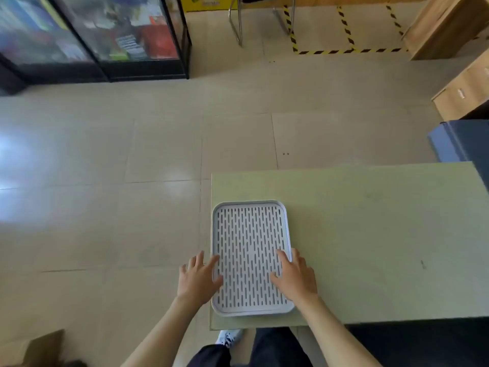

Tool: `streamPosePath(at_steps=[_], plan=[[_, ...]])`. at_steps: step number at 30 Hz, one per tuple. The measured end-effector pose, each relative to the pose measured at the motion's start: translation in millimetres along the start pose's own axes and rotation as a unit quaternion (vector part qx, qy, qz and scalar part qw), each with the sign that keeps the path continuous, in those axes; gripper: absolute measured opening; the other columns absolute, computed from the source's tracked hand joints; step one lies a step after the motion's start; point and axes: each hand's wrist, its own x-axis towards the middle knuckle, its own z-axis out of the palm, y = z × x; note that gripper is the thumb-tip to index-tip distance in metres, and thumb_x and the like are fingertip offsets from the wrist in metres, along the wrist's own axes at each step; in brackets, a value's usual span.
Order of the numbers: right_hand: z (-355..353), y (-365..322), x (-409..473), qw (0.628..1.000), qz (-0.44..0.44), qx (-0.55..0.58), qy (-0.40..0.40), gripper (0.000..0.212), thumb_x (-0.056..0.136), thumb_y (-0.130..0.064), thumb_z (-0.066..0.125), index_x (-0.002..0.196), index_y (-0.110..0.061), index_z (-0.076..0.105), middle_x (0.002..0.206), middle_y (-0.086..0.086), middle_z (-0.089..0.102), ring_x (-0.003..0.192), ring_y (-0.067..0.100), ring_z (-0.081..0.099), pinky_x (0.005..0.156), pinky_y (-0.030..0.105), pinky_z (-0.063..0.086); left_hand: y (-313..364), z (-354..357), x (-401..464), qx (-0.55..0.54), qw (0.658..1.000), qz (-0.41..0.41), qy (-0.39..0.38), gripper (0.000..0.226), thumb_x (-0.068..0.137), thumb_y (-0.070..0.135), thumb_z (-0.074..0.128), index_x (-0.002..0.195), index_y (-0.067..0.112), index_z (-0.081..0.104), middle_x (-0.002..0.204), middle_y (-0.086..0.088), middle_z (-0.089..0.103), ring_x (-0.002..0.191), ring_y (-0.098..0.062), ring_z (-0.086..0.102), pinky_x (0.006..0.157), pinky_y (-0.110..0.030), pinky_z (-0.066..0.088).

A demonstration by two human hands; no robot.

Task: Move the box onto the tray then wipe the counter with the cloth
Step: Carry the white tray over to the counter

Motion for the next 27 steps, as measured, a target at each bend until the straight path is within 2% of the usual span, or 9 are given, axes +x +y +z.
streamPosePath(at_steps=[3,5,8,10,14,18,22,27], plan=[[6.0,4.1,6.3,1.000,0.011,0.019,-0.013,0.070,0.096,-0.057,0.053,0.157,-0.037,0.024,0.163,0.010,0.023,0.131,0.030,0.050,0.098,0.045,0.054,6.9,4.8,2.2,-0.018,1.000,-0.005,-0.015,0.069,0.091,0.063,0.040,0.153,0.041,0.021,0.161,-0.007,0.029,0.144,-0.030,0.035,0.115,-0.054,0.031],[13.2,8.7,8.9,0.998,0.009,0.054,-0.032,0.070,0.096,-0.054,0.054,0.157,-0.039,0.024,0.165,0.008,0.020,0.134,0.029,0.047,0.095,0.043,0.056,11.9,9.4,4.7,-0.068,0.997,-0.013,-0.022,0.067,0.090,0.058,0.043,0.152,0.041,0.023,0.157,-0.005,0.035,0.141,-0.028,0.038,0.113,-0.053,0.035],[19.9,17.9,9.5,0.985,0.008,0.162,-0.060,0.067,0.095,-0.050,0.057,0.156,-0.044,0.028,0.168,0.003,0.012,0.150,0.030,0.026,0.102,0.040,0.050,20.8,13.2,7.0,-0.170,0.984,-0.027,-0.040,0.066,0.090,0.051,0.051,0.150,0.035,0.026,0.154,-0.003,0.039,0.136,-0.027,0.043,0.110,-0.051,0.040],[20.1,22.2,8.0,0.971,0.011,0.233,-0.059,0.061,0.094,-0.048,0.059,0.151,-0.048,0.036,0.167,0.000,0.015,0.154,0.029,0.019,0.109,0.044,0.043,28.2,15.4,5.5,-0.247,0.968,-0.043,-0.031,0.065,0.090,0.046,0.058,0.148,0.030,0.032,0.151,-0.004,0.041,0.134,-0.028,0.045,0.107,-0.049,0.045],[15.1,21.8,5.7,0.939,0.022,0.342,-0.040,0.050,0.092,-0.042,0.065,0.140,-0.047,0.050,0.154,-0.002,0.034,0.147,0.026,0.035,0.116,0.044,0.037,40.0,18.0,0.7,-0.369,0.924,-0.099,0.008,0.059,0.092,0.033,0.066,0.144,0.022,0.042,0.150,-0.009,0.044,0.135,-0.030,0.045,0.110,-0.049,0.041],[13.9,21.7,2.7,0.907,0.034,0.418,-0.039,0.045,0.094,-0.038,0.069,0.136,-0.044,0.055,0.149,-0.004,0.039,0.144,0.022,0.039,0.118,0.044,0.037,39.1,14.9,-4.3,-0.432,0.895,-0.111,0.015,0.057,0.091,0.029,0.069,0.142,0.018,0.046,0.146,-0.010,0.047,0.131,-0.029,0.049,0.111,-0.052,0.042],[17.3,22.9,-8.8,0.874,0.037,0.483,-0.028,0.043,0.094,-0.039,0.072,0.133,-0.049,0.054,0.150,-0.004,0.038,0.138,0.015,0.039,0.115,0.043,0.038,35.7,9.8,-13.1,-0.462,0.882,-0.082,0.033,0.051,0.091,0.029,0.069,0.138,0.021,0.049,0.141,-0.005,0.046,0.116,-0.019,0.055,0.100,-0.042,0.050],[22.2,16.1,-39.9,0.837,0.045,0.545,0.026,0.039,0.098,-0.033,0.070,0.130,-0.049,0.055,0.151,-0.002,0.039,0.142,0.018,0.041,0.119,0.051,0.039,37.4,1.9,-27.8,-0.469,0.879,-0.033,0.078,0.053,0.091,0.026,0.069,0.140,0.025,0.047,0.140,-0.005,0.047,0.115,-0.019,0.057,0.100,-0.047,0.051]])
